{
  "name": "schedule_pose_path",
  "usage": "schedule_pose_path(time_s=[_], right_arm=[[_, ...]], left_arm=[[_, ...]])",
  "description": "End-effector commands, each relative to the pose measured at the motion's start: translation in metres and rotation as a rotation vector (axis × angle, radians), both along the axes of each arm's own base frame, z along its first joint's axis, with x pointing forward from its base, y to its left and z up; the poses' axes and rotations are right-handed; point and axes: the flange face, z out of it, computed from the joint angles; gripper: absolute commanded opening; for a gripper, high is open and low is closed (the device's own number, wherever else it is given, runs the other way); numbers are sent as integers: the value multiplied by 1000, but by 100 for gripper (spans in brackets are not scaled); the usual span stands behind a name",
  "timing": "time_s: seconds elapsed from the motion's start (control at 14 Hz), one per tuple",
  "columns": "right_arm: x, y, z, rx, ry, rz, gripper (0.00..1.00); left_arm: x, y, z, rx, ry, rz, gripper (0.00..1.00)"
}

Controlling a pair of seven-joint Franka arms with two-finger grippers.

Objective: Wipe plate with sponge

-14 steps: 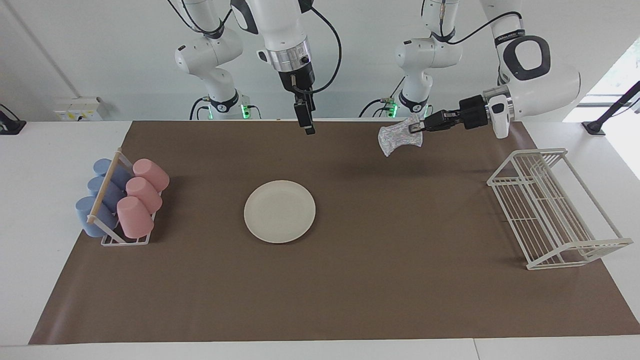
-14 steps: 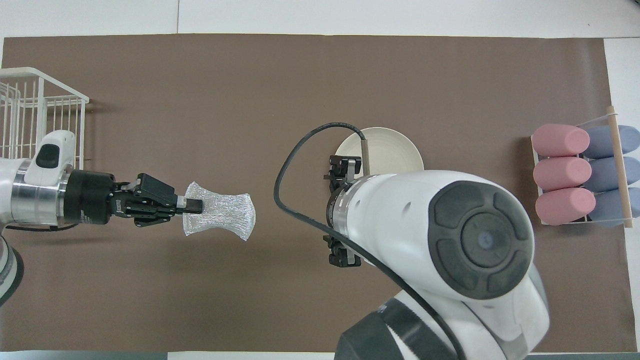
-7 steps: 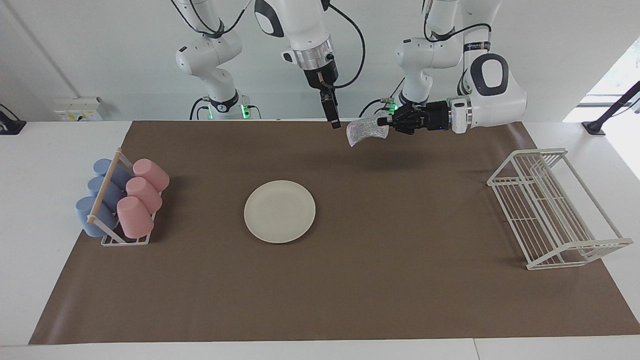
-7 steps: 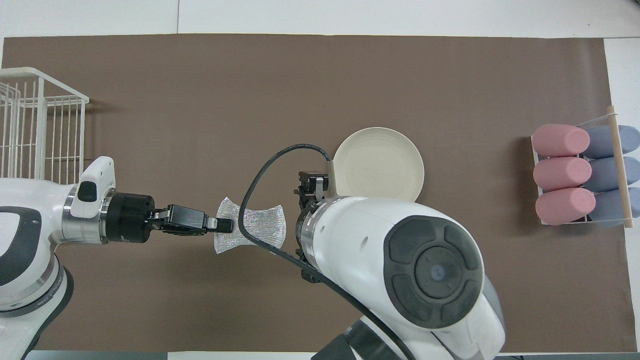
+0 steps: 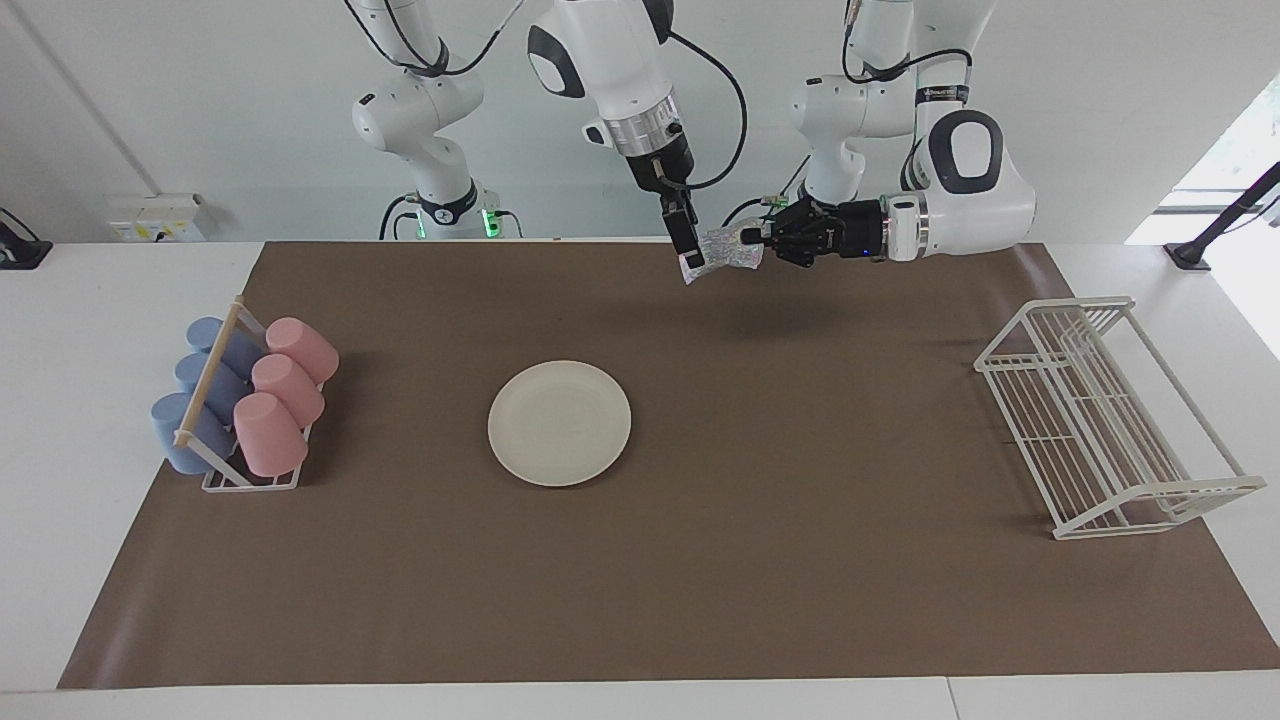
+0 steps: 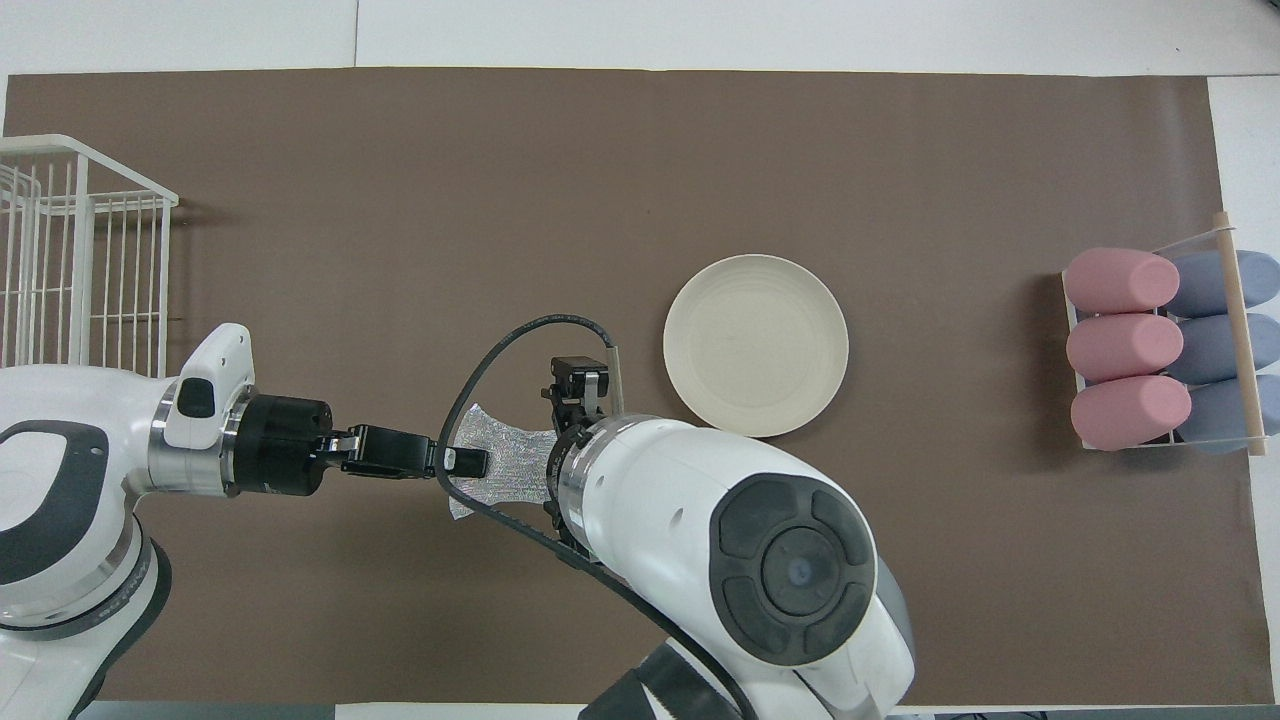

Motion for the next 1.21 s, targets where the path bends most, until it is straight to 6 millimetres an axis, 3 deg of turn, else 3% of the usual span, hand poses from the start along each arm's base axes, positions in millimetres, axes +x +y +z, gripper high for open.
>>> schedule_pose_path(time_s=[0.0, 0.71, 0.93, 1.0, 1.07, 1.14], right_arm=[[-7, 2, -8, 10, 15, 11, 100], [-9, 4, -20, 10, 7, 22, 100], [-10, 5, -20, 10, 7, 25, 95], [-11, 6, -20, 10, 7, 28, 83], [-20, 14, -21, 8, 7, 49, 63], [-21, 15, -21, 8, 6, 54, 32]], left_arm=[[-9, 0, 3, -27, -10, 0, 0], [-9, 0, 5, -30, -6, -8, 0], [-9, 1, 4, -30, -3, -7, 0], [-9, 1, 4, -29, -3, -8, 0], [-9, 1, 4, -30, -1, -9, 0], [-9, 1, 4, -30, -1, -9, 0]])
